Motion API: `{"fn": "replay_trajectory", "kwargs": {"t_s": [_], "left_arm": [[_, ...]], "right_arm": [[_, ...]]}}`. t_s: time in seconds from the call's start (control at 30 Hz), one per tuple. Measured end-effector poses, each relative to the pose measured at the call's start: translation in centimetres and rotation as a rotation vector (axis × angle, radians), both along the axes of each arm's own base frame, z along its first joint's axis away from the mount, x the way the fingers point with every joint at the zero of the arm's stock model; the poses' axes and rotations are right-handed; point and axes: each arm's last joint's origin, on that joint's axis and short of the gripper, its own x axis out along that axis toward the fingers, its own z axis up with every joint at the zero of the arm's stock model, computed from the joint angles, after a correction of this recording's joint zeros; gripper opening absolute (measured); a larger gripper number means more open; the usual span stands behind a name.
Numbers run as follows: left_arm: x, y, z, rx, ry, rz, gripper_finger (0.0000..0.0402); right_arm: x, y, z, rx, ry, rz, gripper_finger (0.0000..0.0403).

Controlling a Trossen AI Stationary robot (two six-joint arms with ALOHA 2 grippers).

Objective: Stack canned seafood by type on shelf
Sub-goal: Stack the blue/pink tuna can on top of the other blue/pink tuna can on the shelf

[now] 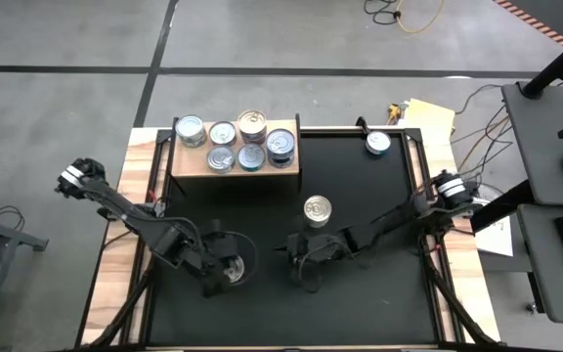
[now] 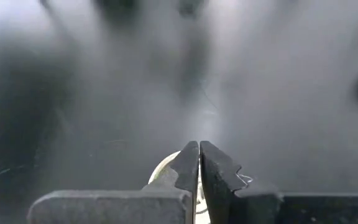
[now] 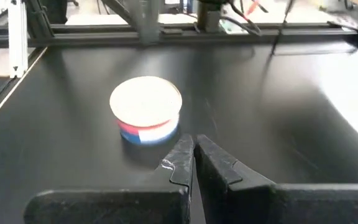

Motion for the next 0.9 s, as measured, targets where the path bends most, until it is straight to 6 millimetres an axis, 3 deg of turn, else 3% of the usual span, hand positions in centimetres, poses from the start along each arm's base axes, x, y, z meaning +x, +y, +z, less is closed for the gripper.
{"fn": "replay_trajectory", "kwargs": {"t_s": [0.3,0.47,0.9], "left_arm": [[-4.9,2.8,-0.8,-0.096,-0.079,0.229,0.0000],[-6.3,3.8,-1.5,-0.158,-0.117,0.298,0.0000],[-6.5,3.9,-3.8,-0.224,-0.156,0.332,0.0002]], "right_arm": [[4.9,0.5,-1.2,-0.006,-0.012,0.051,0.0009],[7.0,0.2,-2.1,0.036,-0.009,0.113,0.0009],[9.4,0.9,-4.6,0.039,-0.003,0.142,0.0009]]}}
